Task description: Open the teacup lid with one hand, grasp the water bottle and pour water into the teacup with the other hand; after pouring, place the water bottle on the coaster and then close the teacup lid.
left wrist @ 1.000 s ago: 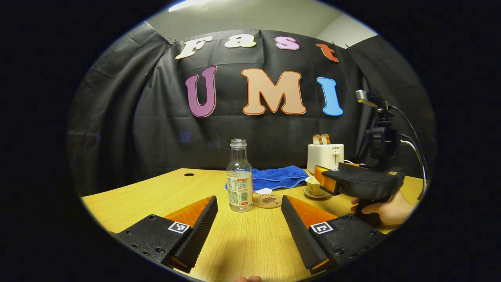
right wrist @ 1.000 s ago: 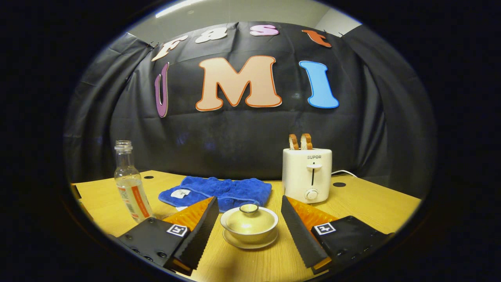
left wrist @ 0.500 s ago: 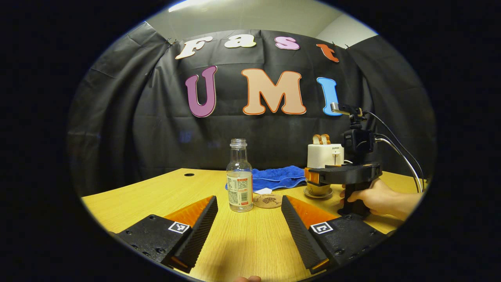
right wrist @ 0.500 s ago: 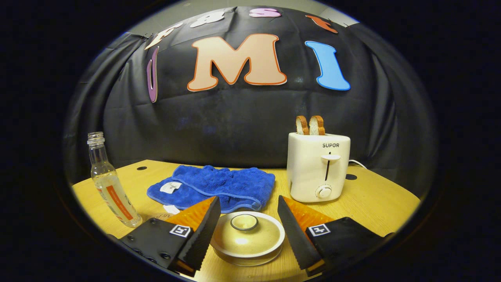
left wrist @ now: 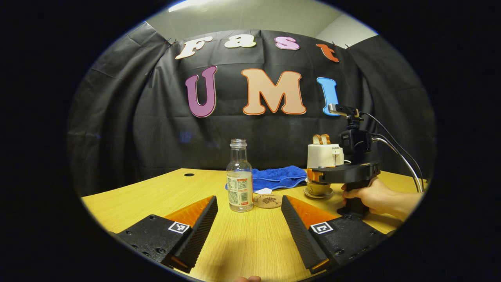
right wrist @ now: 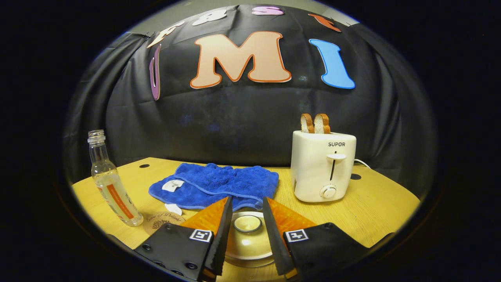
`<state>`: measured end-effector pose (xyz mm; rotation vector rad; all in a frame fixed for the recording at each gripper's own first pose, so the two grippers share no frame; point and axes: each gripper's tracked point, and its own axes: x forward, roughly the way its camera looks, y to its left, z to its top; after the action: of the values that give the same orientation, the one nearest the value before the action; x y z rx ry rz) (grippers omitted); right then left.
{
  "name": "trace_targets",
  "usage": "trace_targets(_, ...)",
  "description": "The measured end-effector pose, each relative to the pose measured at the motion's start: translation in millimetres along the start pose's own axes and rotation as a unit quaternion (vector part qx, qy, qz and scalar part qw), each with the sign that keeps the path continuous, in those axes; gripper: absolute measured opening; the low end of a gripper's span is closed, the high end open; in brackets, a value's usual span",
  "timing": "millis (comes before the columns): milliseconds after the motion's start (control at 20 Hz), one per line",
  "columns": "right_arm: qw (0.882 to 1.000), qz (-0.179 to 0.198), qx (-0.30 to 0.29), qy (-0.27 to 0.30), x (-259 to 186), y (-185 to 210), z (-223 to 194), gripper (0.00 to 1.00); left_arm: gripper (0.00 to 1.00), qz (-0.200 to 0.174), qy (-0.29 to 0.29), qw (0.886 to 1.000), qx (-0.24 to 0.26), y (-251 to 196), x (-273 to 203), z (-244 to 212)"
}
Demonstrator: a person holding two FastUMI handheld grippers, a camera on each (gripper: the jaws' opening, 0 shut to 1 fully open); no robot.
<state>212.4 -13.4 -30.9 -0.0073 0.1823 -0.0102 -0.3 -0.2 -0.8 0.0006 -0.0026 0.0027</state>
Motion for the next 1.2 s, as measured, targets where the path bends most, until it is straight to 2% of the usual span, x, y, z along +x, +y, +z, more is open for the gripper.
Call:
trace_targets(100,1.000,0.004,0.001,0.001,11,1,-6,0.55,0.96,0.000,0.000,1.000,0.000,0,0,1)
trace_targets(200,1.000,0.000,-0.001,-0.003,2,0,1,0.34,0.95,0.000,0.000,1.000,0.000,0,0,1)
trace_targets(400,1.000,0.012,-0.003,-0.005,1,4,1,0.34,0.96,0.000,0.000,1.000,0.000,0,0,1)
trace_targets(500,1.000,0.016,-0.008,-0.009,0,5,3,0.28,0.96,0.000,0.000,1.000,0.000,0,0,1)
trace_targets(650,1.000,0.013,0.000,-0.023,-3,1,6,0.27,0.96,0.000,0.000,1.000,0.000,0,0,0)
trace_targets(800,0.996,0.027,-0.003,-0.087,-17,7,27,0.27,0.96,0.000,0.000,1.000,0.000,0,0,1)
trace_targets(1200,0.996,0.038,-0.001,-0.084,-52,-5,18,0.27,0.96,-0.001,0.000,1.000,0.000,-1,1,1)
